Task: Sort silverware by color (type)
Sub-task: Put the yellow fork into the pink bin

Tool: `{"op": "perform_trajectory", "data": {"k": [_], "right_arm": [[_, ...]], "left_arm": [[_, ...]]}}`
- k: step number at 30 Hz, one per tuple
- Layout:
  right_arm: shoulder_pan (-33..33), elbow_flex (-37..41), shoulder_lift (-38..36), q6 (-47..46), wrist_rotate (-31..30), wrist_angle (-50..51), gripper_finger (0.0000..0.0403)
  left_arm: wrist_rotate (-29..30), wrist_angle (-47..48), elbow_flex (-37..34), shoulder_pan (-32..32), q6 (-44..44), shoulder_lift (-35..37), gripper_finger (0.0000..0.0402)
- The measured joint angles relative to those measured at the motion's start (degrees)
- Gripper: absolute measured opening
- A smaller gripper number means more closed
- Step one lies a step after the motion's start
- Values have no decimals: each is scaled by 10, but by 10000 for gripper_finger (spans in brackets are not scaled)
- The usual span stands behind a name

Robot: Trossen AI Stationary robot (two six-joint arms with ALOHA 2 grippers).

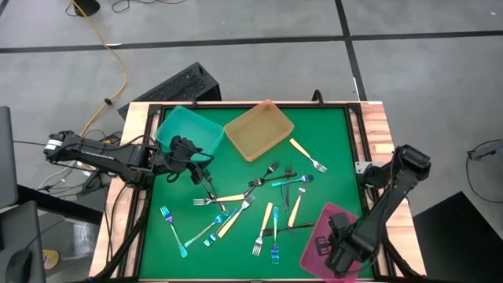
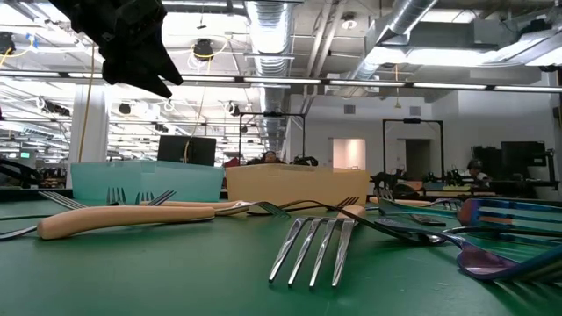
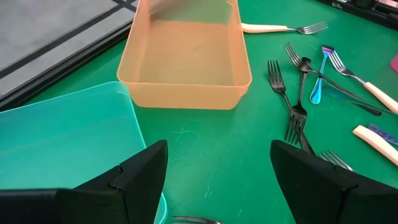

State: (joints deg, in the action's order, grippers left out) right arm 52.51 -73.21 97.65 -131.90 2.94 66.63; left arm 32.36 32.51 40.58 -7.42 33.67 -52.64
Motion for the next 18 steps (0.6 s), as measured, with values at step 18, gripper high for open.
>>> {"op": "perform_trajectory", "data": {"k": [18], "right_arm": [[0,118,10,-1,-2,-147,76]], "left_arm": [[17,0,0,0,0,0,267]]}}
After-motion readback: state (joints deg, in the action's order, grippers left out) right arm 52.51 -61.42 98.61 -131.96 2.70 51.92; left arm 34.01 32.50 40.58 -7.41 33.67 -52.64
